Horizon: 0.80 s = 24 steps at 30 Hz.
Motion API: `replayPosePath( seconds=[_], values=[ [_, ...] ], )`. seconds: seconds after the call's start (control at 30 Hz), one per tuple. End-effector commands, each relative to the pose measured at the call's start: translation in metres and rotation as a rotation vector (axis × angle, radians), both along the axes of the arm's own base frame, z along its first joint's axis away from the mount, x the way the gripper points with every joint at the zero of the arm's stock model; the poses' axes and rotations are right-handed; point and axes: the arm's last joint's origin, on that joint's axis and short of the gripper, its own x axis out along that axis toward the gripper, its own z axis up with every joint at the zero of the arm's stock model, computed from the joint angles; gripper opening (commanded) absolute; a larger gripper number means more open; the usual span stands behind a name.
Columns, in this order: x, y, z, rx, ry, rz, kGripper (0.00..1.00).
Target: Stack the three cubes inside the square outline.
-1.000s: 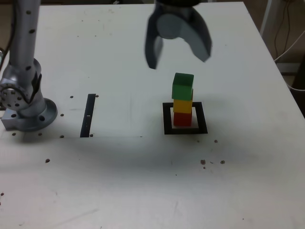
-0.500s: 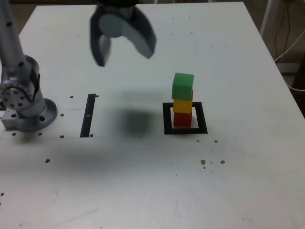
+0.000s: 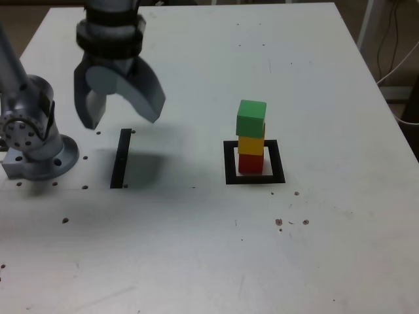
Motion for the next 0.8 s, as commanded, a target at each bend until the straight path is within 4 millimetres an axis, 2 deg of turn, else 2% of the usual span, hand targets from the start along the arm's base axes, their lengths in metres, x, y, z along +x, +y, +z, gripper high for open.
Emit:
replayPosePath(
  seconds=[0.0,0.33,0.77],
  values=[
    [-0.005,-0.001,-0.006,-0.004,-0.005,-0.001,0.98],
    [-0.018,-0.004,-0.04,-0.034,-0.013,-0.006,0.98],
    [-0.019,-0.004,-0.049,-0.048,-0.028,-0.005,0.98]
  ],
)
